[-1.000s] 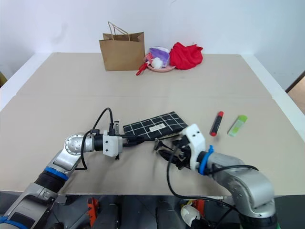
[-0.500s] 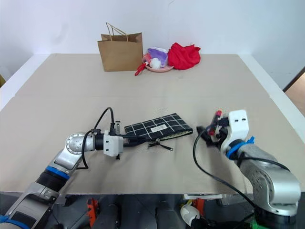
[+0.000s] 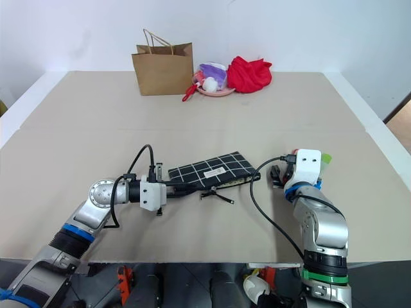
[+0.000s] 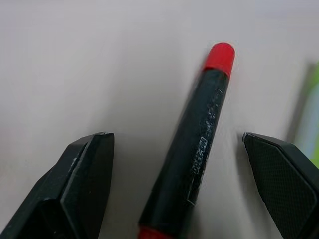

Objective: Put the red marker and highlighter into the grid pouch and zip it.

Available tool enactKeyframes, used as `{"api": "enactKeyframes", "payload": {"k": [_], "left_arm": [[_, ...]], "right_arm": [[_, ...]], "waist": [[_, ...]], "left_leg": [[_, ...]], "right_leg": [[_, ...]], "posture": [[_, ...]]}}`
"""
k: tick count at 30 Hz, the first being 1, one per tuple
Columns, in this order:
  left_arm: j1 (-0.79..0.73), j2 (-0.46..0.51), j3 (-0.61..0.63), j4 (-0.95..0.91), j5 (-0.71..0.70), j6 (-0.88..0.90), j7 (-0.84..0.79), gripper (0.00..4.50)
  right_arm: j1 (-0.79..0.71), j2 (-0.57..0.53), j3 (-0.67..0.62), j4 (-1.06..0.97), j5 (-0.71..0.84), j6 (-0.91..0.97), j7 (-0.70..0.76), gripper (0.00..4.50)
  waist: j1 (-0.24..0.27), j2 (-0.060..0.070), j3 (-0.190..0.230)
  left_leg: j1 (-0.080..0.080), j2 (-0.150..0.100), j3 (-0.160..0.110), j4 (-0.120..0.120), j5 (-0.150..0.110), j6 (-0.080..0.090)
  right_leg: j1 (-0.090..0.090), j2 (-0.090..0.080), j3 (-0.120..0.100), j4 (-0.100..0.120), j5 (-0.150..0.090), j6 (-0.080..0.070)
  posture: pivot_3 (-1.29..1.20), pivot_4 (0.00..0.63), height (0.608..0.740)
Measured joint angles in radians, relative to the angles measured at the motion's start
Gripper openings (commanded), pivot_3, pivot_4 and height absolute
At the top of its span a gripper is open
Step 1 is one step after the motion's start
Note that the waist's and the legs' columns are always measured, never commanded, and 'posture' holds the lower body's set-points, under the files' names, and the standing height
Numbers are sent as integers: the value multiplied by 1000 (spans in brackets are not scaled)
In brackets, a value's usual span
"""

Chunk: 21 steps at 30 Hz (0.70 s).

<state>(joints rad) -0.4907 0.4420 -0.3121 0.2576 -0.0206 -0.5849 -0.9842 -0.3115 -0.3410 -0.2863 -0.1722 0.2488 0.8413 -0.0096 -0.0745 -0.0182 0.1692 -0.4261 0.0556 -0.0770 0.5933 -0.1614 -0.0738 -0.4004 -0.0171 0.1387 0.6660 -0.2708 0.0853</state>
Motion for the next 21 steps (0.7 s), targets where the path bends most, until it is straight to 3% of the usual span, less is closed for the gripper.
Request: {"api": "enactKeyframes", "payload": {"k": [6,7,17,21], "left_arm": [[-3,-5,4,0,0,4,20,0],[-3,-5,4,0,0,4,21,0],[-4,-5,4,10,1,4,36,0],[-5,-5,4,16,1,4,36,0]], "right_arm": [[7,27,1,-44,-3,50,-19,767],[8,30,1,-48,-4,53,-22,618],[77,35,-28,-172,23,122,7,624],[104,-39,-76,-311,112,219,99,624]], "waist": [[4,0,0],[4,0,0],[2,0,0],[2,3,1]], "left_leg": [[0,0,0,0,0,0],[0,0,0,0,0,0],[0,0,-1,0,0,0],[0,0,-1,0,0,0]], "right_leg": [[1,0,0,0,0,0],[1,0,0,0,0,0],[1,0,0,0,0,0],[0,0,0,0,0,0]], "posture": [[0,150,740],[0,150,740],[0,150,740],[0,150,740]]}}
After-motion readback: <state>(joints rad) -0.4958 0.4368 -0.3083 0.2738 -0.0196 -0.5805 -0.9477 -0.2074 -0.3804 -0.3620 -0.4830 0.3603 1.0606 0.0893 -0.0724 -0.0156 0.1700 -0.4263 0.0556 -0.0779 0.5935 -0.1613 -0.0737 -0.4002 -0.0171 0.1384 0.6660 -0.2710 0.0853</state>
